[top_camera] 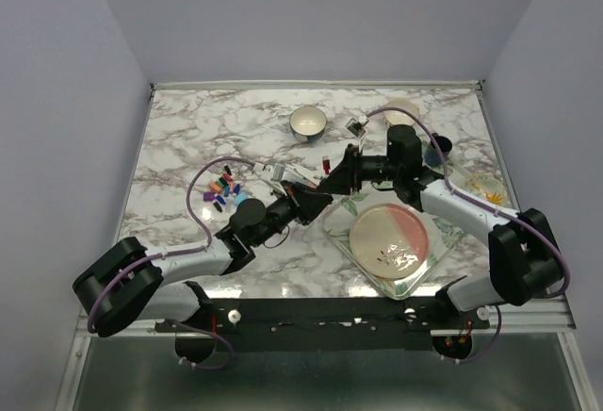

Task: Open the pen caps
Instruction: Pass the pen from the left arm to the right, then hold the pen cap with the left arm and grip the barrel with the right arm

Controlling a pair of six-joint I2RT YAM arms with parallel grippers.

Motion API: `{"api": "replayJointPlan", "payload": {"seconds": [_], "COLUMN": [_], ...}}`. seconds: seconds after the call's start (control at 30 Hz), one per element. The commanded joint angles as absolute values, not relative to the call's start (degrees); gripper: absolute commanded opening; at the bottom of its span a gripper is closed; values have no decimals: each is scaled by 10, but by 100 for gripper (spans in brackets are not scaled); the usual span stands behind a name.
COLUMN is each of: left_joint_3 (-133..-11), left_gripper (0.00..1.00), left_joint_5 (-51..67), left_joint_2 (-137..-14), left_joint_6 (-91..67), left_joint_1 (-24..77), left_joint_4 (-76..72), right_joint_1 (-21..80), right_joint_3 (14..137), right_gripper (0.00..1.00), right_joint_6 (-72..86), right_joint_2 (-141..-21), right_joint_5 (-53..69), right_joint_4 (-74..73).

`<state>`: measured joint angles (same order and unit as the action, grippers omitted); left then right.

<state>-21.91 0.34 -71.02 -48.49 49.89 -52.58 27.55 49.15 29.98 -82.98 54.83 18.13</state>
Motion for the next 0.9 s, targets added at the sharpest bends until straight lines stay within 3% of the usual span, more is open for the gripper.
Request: {"api": "replayJointPlan", "payload": {"seconds": [0.0, 0.03, 0.1, 0.13, 0.23, 0.33, 0.43, 0.6, 0.87], "left_joint_3": [-236, -233, -219, -213, -195, -190, -210, -259, -312], "left_gripper": [2, 18, 37, 55, 72, 81, 84, 82, 58], "left_joint_5": [-17, -18, -25, -35, -62, -94, -131, -126, -78], "left_joint_2": [-729, -729, -721, -706, -673, -621, -584, -605, -671], "left_joint_6": [-483, -485, -486, -483, -464, -442, -438, -453, -455], "left_joint_1": [508, 508, 508, 508, 508, 507, 499, 476, 461], "left_joint_4": [-572, -577, -589, -591, -571, -516, -441, -392, -407], "right_joint_1": [281, 281, 281, 281, 281, 281, 285, 300, 305], "right_joint_3": [492, 498, 506, 512, 517, 526, 536, 548, 554], "right_gripper": [9, 1, 1, 1, 1, 1, 1, 1, 1], "right_joint_6": [318, 323, 321, 313, 299, 280, 259, 229, 208], "right_joint_2": [-850, -853, -859, -860, -860, -865, -870, -875, -878], "right_joint_5": [583, 586, 589, 588, 583, 587, 591, 599, 613], "right_joint_4": [223, 219, 205, 193, 176, 154, 134, 110, 98]}}
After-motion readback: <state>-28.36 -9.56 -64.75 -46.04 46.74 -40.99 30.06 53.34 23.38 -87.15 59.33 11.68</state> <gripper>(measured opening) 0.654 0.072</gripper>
